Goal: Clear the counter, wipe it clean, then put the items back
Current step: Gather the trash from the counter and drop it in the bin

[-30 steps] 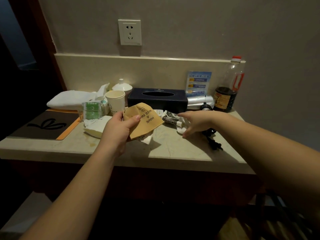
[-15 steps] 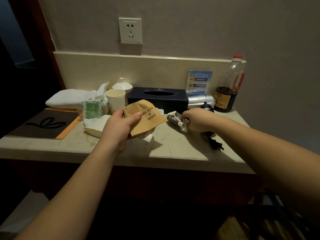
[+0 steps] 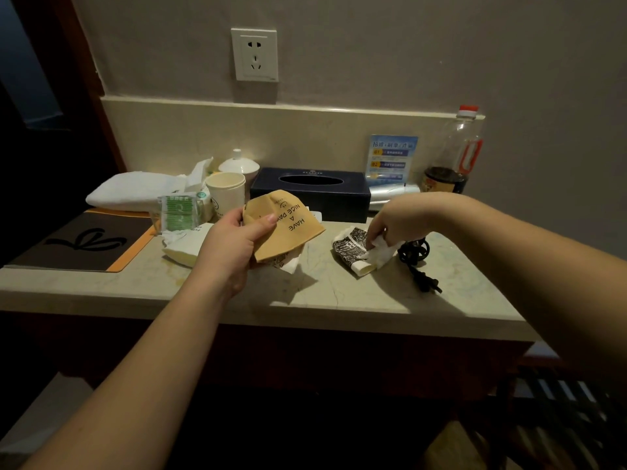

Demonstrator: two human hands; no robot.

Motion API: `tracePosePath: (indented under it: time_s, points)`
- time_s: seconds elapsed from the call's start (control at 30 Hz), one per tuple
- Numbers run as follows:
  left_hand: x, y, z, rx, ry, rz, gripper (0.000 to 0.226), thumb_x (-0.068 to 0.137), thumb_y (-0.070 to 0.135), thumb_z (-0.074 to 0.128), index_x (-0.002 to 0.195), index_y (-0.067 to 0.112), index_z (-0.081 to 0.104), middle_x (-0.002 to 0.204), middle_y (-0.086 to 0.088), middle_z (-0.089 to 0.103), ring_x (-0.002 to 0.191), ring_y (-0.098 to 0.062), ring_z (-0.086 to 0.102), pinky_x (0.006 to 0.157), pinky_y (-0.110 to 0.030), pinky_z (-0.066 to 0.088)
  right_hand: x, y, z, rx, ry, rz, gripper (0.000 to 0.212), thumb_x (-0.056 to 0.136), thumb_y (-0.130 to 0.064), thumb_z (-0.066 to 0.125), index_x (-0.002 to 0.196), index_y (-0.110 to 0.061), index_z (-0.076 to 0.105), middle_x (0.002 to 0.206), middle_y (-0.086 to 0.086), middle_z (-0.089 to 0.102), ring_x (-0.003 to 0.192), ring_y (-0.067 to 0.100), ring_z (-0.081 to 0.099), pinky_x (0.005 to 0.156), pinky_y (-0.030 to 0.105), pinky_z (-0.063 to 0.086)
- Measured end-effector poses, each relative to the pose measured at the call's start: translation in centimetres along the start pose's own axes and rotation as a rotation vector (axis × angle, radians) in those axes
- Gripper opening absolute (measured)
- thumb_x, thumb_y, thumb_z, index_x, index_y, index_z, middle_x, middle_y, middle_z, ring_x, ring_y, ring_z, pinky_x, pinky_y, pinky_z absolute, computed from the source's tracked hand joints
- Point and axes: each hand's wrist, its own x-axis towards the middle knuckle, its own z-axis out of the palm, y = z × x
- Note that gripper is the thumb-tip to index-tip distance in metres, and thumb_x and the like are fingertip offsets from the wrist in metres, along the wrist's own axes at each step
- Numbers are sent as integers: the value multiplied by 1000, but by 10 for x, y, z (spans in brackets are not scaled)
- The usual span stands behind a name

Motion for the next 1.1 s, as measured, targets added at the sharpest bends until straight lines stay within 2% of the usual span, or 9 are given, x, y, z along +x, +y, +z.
tracePosePath:
  time_s: [0.13, 0.27, 0.4, 0.53, 0.63, 0.73, 0.87, 1.0, 1.1]
  points:
    - [3, 0, 0, -3, 6, 12, 18, 91, 14, 65, 107, 21, 64, 103, -6, 73, 93, -22, 71, 69, -40, 59, -3, 7, -7, 43, 189, 42, 36, 96, -12, 48, 127, -28, 58, 110, -5, 55, 92, 13, 46, 69, 21, 36]
    - [4, -2, 4, 6, 3, 2, 17, 90, 16, 66, 106, 22, 63, 104, -5, 73, 95, -23, 70, 76, -45, 59, 7, 0, 6, 201, 483, 87, 33, 95, -12, 49, 124, -23, 60, 118, 1, 61, 93, 13, 48, 76, 25, 40]
    - [5, -3, 7, 11, -10, 8, 15, 90, 17, 66, 103, 24, 62, 103, -5, 72, 93, -21, 70, 73, -42, 58, 16, -17, 36, 91, 376, 92, 38, 90, -13, 54, 124, -28, 61, 118, 1, 63, 100, 20, 57, 78, 30, 48]
    - [7, -4, 8, 13, -9, 11, 14, 91, 15, 65, 102, 23, 62, 101, -5, 72, 88, -19, 71, 65, -36, 58, 10, -25, 50, 140, 248, 53, 30, 94, -25, 48, 120, -23, 62, 112, 4, 65, 93, 20, 56, 75, 29, 42]
    - [9, -7, 11, 11, -13, 3, 15, 90, 14, 65, 103, 22, 62, 102, -5, 73, 90, -20, 71, 68, -38, 59, 2, -29, 51, 205, 233, 32, 37, 96, -37, 38, 118, -21, 62, 111, 5, 65, 95, 19, 58, 82, 33, 48]
    - [10, -8, 14, 55, -26, -5, 16, 90, 17, 66, 104, 25, 62, 104, -4, 73, 94, -21, 71, 76, -43, 59, 3, -31, 59, 130, 311, 58, 40, 88, -58, 48, 104, -25, 63, 93, -2, 65, 83, 16, 58, 73, 33, 50]
    - [11, -9, 17, 58, -36, -13, 18, 90, 19, 67, 105, 25, 61, 106, -3, 72, 97, -23, 70, 84, -48, 57, 7, -33, 65, 205, 379, 87, 22, 87, -34, 55, 104, -22, 63, 92, 2, 66, 79, 18, 56, 65, 30, 44]
    - [11, -9, 21, 47, -33, -13, 20, 89, 19, 67, 108, 24, 61, 106, -3, 72, 97, -22, 70, 82, -46, 58, 11, -32, 64, 223, 412, 132, 31, 87, -23, 57, 118, -21, 60, 101, 3, 65, 89, 21, 58, 72, 31, 48]
    - [9, -7, 25, 18, -24, -14, 21, 90, 19, 67, 109, 23, 61, 107, -4, 71, 98, -22, 69, 77, -43, 58, 11, -28, 62, 273, 502, 133, 26, 90, -19, 55, 116, -22, 60, 97, 1, 63, 93, 21, 60, 71, 29, 44]
